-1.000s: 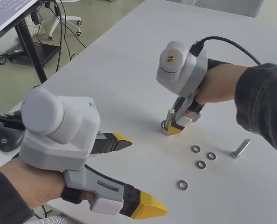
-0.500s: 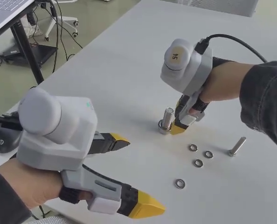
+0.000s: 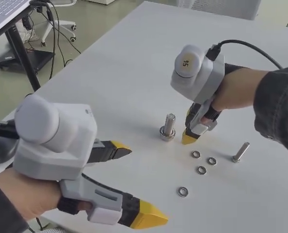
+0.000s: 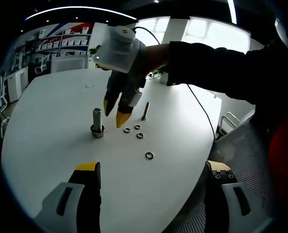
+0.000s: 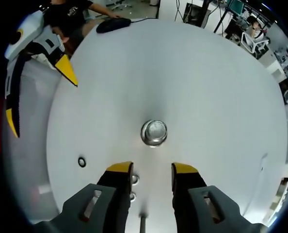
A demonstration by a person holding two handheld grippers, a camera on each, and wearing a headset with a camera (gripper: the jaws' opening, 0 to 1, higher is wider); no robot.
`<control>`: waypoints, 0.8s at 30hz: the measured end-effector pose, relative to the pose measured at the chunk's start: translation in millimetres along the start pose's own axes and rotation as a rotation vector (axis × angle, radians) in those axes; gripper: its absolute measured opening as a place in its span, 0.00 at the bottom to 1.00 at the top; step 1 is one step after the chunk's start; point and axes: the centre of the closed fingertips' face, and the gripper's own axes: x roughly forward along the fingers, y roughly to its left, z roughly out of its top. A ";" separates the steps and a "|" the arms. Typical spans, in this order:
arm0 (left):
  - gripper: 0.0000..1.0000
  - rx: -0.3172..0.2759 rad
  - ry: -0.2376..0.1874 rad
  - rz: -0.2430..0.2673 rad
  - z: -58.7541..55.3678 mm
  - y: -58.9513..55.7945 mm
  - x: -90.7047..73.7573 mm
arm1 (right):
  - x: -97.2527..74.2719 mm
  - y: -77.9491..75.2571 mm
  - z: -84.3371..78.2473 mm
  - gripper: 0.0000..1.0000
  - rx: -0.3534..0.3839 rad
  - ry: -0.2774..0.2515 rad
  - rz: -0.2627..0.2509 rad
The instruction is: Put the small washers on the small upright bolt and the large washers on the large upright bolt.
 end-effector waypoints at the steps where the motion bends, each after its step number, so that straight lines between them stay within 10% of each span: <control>1: 0.89 0.001 0.001 -0.001 -0.1 -0.3 0.1 | -0.1 0.9 -1.6 0.33 0.001 0.002 -0.001; 24: 0.88 0.021 0.001 -0.011 0.8 -5.1 -1.9 | 10.2 23.3 -26.4 0.31 0.047 0.028 0.020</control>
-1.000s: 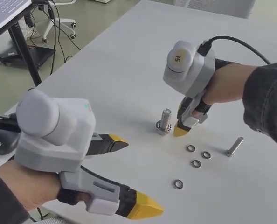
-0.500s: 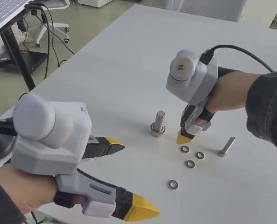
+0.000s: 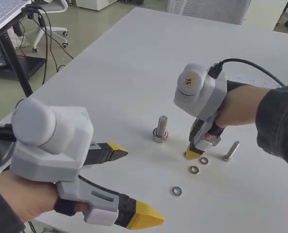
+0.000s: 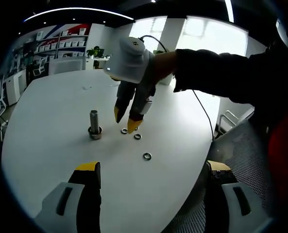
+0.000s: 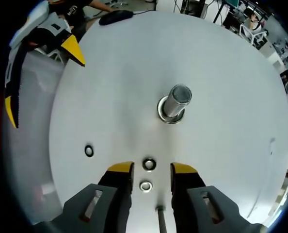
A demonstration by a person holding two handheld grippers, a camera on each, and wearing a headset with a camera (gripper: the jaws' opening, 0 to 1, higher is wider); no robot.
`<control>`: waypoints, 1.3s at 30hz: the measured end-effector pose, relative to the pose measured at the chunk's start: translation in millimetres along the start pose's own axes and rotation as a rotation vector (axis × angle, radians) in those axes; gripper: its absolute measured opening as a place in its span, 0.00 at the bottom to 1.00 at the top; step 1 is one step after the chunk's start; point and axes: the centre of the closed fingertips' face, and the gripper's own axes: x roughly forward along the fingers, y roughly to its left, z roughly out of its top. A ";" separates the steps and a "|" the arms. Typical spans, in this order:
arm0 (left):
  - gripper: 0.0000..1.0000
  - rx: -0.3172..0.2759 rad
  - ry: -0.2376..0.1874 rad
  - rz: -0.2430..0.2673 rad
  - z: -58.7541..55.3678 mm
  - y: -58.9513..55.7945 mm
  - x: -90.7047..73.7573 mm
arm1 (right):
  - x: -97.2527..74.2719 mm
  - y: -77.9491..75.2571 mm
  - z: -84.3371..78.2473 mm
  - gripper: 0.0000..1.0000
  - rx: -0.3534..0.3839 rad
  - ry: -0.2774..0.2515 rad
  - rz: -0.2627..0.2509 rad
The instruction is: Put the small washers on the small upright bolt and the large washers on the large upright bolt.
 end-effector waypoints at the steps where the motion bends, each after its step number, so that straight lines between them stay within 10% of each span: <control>1: 0.88 0.000 -0.001 0.000 0.1 0.0 -0.2 | -0.4 0.6 -0.5 0.31 0.001 0.002 0.001; 39: 0.88 0.004 -0.002 -0.004 -0.1 0.1 0.6 | 6.4 4.6 -3.7 0.16 0.003 -0.004 -0.021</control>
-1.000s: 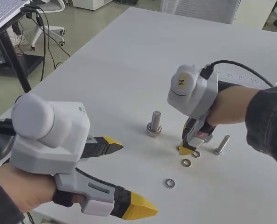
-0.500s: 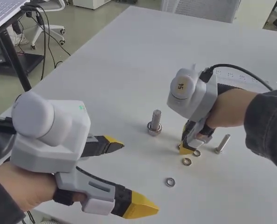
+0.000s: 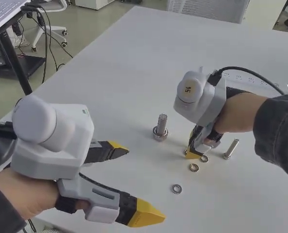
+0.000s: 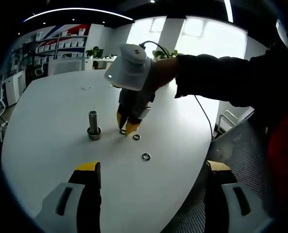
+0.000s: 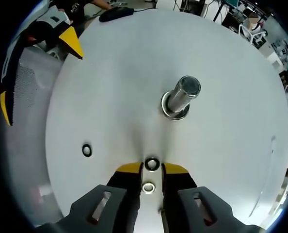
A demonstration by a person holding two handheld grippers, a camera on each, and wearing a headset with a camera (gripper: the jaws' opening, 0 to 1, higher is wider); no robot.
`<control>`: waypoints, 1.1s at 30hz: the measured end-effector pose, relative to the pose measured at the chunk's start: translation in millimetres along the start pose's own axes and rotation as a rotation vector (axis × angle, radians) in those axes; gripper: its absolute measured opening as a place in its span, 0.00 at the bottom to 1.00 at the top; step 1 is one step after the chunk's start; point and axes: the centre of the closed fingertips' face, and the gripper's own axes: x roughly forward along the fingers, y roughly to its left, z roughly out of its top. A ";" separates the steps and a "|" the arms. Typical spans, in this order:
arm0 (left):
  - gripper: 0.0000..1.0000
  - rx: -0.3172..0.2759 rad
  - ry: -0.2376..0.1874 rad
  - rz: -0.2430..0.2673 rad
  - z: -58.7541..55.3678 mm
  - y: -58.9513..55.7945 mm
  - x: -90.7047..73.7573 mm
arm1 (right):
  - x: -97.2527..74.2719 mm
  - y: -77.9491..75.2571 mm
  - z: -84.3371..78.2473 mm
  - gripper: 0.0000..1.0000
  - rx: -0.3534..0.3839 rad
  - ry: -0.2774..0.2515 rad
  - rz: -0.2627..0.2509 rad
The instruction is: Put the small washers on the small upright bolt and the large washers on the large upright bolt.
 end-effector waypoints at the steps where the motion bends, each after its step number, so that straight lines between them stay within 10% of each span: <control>1: 0.88 0.000 0.000 0.000 -0.1 -0.1 0.0 | -0.2 0.4 -0.1 0.15 -0.003 0.000 -0.002; 33: 0.88 0.000 0.010 0.002 2.7 -0.1 3.4 | -1.4 -7.8 -2.8 0.13 -0.006 -0.006 -0.008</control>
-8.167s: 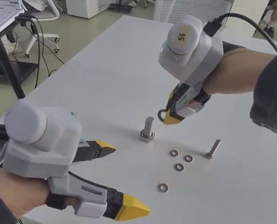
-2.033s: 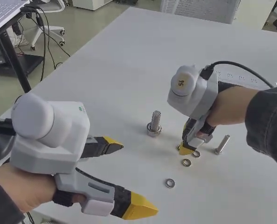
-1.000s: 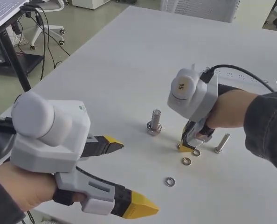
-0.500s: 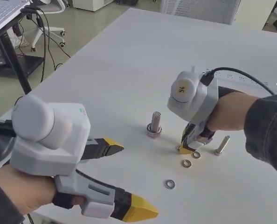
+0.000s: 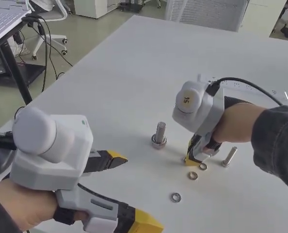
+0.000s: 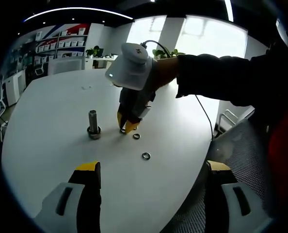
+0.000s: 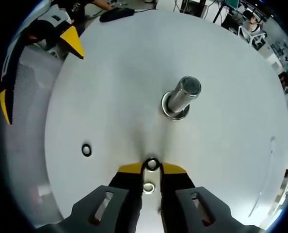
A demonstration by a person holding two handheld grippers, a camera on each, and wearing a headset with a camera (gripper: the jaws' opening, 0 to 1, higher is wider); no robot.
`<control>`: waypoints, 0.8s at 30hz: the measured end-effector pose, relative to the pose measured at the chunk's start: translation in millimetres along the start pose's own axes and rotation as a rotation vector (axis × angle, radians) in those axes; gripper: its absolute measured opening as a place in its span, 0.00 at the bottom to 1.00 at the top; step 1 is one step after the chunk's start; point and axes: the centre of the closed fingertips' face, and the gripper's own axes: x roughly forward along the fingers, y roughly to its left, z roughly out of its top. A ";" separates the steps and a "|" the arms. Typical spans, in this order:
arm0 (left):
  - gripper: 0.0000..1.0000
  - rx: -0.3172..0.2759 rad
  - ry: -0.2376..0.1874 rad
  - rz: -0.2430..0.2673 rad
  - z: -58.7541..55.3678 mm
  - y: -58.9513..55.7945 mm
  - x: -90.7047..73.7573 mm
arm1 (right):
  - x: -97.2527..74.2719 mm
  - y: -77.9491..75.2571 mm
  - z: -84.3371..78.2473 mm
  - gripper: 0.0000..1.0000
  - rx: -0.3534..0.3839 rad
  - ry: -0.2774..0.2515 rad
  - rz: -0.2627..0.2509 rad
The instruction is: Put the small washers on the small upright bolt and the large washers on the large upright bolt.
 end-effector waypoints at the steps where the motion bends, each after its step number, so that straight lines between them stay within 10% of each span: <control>1: 0.88 0.001 0.000 0.001 0.3 0.2 0.0 | 0.0 -0.4 -0.1 0.13 0.002 0.000 0.000; 24: 0.88 0.003 -0.004 0.000 2.3 -0.2 -0.3 | -6.8 2.0 0.5 0.13 0.004 0.002 -0.003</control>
